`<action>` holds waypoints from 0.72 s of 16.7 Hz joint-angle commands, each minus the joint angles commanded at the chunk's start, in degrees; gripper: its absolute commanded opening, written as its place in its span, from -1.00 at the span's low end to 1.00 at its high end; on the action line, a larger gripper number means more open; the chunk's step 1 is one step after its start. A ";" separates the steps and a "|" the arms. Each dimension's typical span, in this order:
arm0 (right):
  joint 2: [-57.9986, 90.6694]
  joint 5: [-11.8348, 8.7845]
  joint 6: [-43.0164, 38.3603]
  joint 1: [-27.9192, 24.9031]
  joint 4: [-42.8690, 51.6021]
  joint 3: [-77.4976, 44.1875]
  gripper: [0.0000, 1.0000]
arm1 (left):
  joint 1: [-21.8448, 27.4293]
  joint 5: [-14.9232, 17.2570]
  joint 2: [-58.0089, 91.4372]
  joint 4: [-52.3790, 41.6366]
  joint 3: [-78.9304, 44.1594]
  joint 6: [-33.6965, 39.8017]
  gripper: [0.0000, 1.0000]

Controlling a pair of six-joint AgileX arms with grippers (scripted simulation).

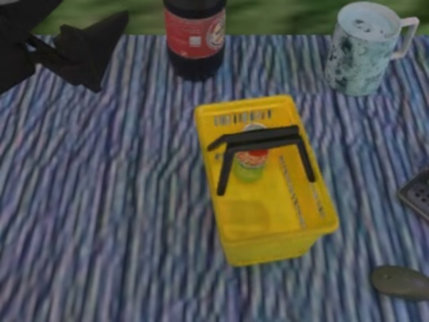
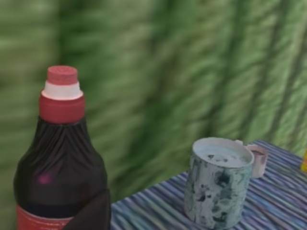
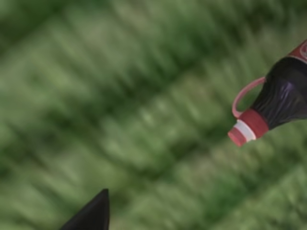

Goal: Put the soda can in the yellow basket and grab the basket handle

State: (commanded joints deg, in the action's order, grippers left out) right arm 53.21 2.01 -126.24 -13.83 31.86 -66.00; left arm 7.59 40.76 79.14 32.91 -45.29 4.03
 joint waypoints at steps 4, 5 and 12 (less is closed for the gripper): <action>11.50 0.44 -35.19 -4.39 6.06 -18.53 1.00 | -2.14 -8.50 -16.95 -7.34 9.11 0.29 1.00; 14.51 0.52 -44.03 -5.53 7.74 -22.88 1.00 | -2.67 -10.71 -21.44 -9.22 11.52 0.27 1.00; 37.97 0.49 -103.07 -13.45 22.55 -46.83 1.00 | -5.75 -24.22 -49.36 -20.53 26.66 -0.69 1.00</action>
State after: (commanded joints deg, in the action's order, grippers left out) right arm 91.18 2.50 -229.32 -27.28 54.41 -112.83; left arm 1.83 16.54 29.78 12.38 -18.62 3.34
